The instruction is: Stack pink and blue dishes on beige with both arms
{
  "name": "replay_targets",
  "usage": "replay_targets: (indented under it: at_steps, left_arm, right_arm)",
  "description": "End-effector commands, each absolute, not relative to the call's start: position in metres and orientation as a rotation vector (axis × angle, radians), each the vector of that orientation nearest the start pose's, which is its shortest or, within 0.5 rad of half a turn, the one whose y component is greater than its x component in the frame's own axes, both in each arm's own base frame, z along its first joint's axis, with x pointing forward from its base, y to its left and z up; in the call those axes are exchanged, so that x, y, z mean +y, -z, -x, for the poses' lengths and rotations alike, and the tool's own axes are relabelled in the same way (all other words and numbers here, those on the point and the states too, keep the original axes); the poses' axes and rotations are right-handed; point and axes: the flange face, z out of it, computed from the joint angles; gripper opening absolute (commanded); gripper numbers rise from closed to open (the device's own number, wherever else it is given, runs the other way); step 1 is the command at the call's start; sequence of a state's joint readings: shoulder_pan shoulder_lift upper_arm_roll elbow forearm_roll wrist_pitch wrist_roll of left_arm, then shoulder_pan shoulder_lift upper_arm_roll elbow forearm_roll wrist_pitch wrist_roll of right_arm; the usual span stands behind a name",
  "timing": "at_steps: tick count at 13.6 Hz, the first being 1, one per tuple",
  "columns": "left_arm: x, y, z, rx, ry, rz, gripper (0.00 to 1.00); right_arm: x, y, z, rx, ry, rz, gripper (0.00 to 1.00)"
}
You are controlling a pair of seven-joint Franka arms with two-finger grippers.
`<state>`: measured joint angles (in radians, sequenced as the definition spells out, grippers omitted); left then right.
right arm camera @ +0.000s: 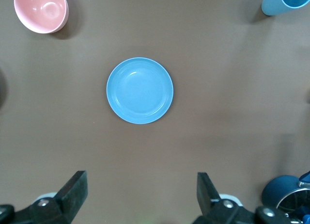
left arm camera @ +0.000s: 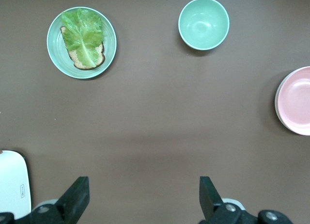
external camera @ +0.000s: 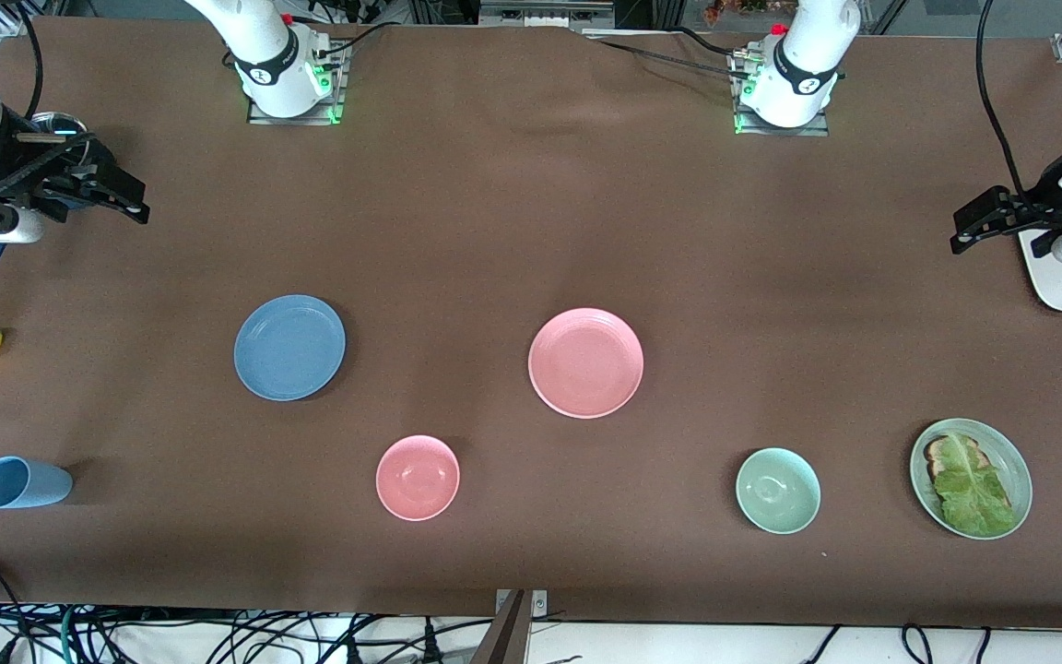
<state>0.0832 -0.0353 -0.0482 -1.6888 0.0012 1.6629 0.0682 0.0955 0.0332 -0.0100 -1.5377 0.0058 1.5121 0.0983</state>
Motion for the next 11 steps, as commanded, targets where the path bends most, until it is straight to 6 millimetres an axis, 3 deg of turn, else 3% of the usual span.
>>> replay_targets:
  at_steps: [1, 3, 9, 11]
  left_arm:
    - [0.011, -0.625, -0.546, 0.099, 0.001, 3.156, 1.0]
    - [0.002, -0.622, -0.547, 0.121, -0.009, 3.154, 1.0]
    - [0.0, -0.612, -0.552, 0.121, -0.038, 3.152, 1.0]
    - [0.0, -0.612, -0.552, 0.123, -0.035, 3.153, 1.0]
  right_arm:
    - [0.042, -0.62, -0.554, 0.044, -0.108, 3.128, 1.0]
    - [0.043, -0.615, -0.559, 0.045, -0.105, 3.129, 1.0]
    - [0.046, -0.612, -0.56, -0.007, -0.118, 3.14, 1.0]
    - [0.046, -0.6, -0.567, -0.005, -0.136, 3.127, 1.0]
